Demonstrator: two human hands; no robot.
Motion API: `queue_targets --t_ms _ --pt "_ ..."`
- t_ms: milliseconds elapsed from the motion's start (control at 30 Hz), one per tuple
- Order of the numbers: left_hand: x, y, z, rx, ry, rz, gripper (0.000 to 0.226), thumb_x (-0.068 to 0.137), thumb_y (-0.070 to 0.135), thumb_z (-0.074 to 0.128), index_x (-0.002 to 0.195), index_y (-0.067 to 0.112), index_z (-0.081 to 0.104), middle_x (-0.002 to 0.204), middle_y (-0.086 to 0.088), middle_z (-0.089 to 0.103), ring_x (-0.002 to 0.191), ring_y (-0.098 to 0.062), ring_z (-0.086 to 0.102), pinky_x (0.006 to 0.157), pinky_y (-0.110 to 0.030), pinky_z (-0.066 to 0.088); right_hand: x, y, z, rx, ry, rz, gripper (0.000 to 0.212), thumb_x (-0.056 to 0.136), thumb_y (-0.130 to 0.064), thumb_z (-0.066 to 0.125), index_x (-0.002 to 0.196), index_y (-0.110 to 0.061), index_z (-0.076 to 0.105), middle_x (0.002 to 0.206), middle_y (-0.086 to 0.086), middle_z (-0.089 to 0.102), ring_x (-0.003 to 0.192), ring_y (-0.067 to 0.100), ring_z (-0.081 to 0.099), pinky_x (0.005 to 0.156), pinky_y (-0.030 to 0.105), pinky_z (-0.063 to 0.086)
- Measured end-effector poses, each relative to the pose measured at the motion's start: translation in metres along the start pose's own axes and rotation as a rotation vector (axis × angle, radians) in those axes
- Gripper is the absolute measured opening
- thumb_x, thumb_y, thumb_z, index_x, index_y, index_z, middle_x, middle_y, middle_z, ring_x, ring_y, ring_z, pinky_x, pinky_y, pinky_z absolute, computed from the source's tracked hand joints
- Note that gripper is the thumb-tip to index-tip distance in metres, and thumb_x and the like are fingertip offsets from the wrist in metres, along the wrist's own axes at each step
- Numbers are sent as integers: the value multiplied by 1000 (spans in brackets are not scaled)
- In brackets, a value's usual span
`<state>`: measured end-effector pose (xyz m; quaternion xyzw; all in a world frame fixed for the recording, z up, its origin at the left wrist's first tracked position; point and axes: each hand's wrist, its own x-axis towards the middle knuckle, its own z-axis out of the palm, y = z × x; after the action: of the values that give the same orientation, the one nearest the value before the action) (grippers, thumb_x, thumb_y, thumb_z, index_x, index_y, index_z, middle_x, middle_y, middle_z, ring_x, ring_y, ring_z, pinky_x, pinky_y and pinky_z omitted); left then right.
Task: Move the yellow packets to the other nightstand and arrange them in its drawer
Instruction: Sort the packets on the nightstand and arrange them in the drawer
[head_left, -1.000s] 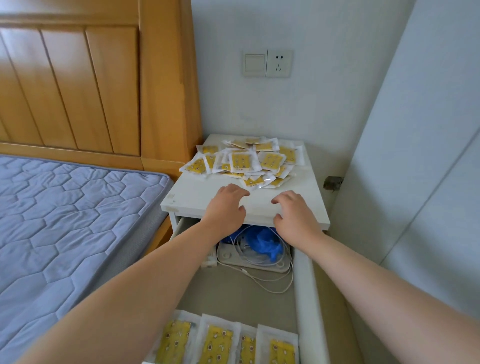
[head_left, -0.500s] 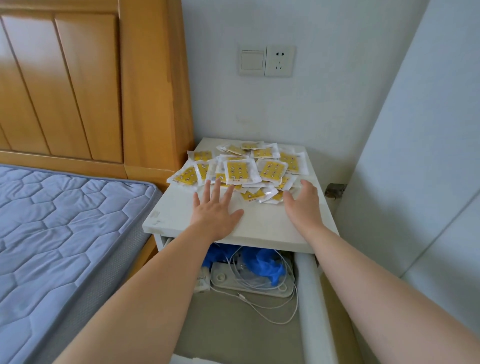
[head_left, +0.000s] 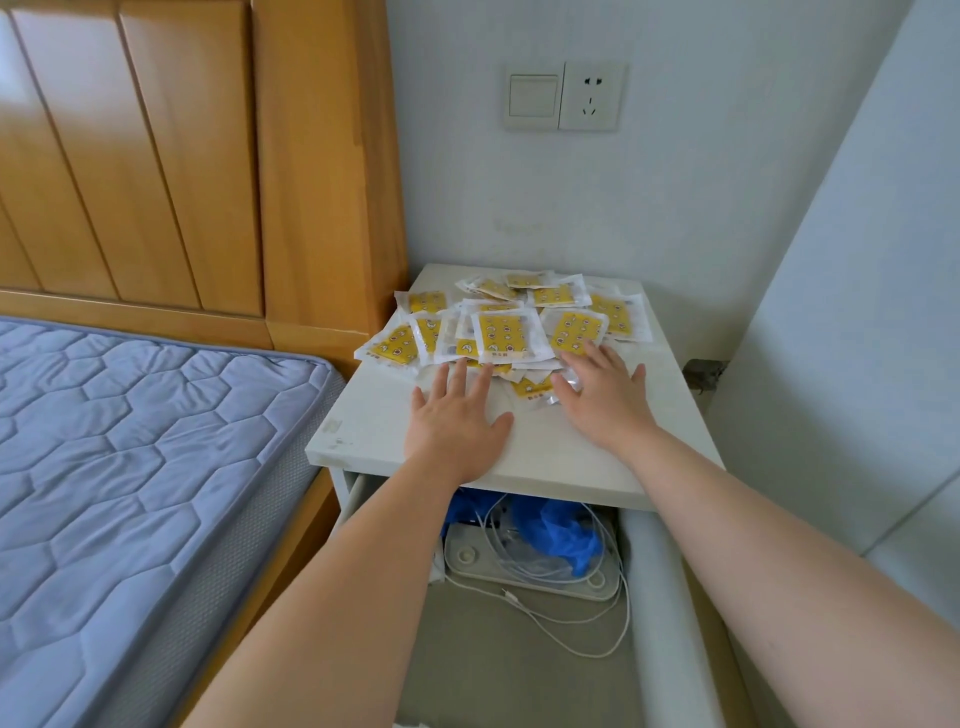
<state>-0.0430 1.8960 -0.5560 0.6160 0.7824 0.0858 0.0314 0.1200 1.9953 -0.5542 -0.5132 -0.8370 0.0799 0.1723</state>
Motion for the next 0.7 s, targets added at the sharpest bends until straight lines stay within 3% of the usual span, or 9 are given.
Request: queue_targets --t_ms 133,200,267,333,433,533,567,633,700 --pt "-1 0 0 -17 33 12 67 98 53 25 153 31 -6 162 -1 -8 148 -21 -9 119 -46 3 -3 1 -1 102 106 -5 38 96 -37 42 129 -25 56 147 1 39 140 21 26 115 52 9" --pt "-2 -1 0 -32 47 17 67 98 53 26 152 31 -6 162 -1 -8 148 -20 -8 119 -45 3 -5 0 -1 154 274 -57 25 92 -30 49 98 -14 67 111 4 59 112 24 51 106 49 32" --pt "-2 -1 0 -40 52 17 66 98 53 26 153 31 -5 162 -1 -7 148 -20 -8 119 -45 4 -8 1 -2 167 435 -86 19 88 -24 54 80 -9 62 88 3 56 89 23 52 92 44 42" --pt "-2 -2 1 -44 55 16 66 98 53 26 153 31 -4 162 -1 -6 148 -20 -7 119 -45 4 -7 1 -2 130 428 -80 22 88 -25 54 97 -7 64 107 8 56 106 27 51 101 42 38" --pt "-2 -2 1 -55 59 15 67 98 53 26 153 31 -4 162 -1 -6 148 -20 -7 120 -45 5 -5 1 0 12 191 -52 47 95 -37 44 137 -17 46 151 5 30 143 23 20 117 47 7" --pt "-2 -1 0 -68 68 16 66 98 53 27 153 31 -3 162 -1 -5 148 -19 -6 120 -45 5 -4 1 1 13 98 -49 44 97 -39 39 137 -23 47 151 1 34 142 19 24 116 50 0" --pt "-2 -1 0 -71 72 20 66 98 53 26 153 31 -3 162 -1 -5 148 -19 -6 120 -44 5 -6 1 0 67 137 -68 37 96 -36 42 126 -22 57 140 1 47 134 20 37 116 51 5" --pt "-3 -1 0 -84 85 27 65 98 52 26 153 31 -2 162 0 -5 148 -19 -6 120 -44 5 -12 -1 -3 219 297 -144 24 91 -28 48 94 -15 68 103 1 65 102 19 55 109 48 32" --pt "-4 -1 0 -97 92 29 64 98 52 25 153 32 -1 162 0 -5 148 -19 -6 120 -44 5 -20 -2 -6 314 443 -174 30 87 -28 45 89 -8 67 91 4 65 91 20 56 89 35 45"
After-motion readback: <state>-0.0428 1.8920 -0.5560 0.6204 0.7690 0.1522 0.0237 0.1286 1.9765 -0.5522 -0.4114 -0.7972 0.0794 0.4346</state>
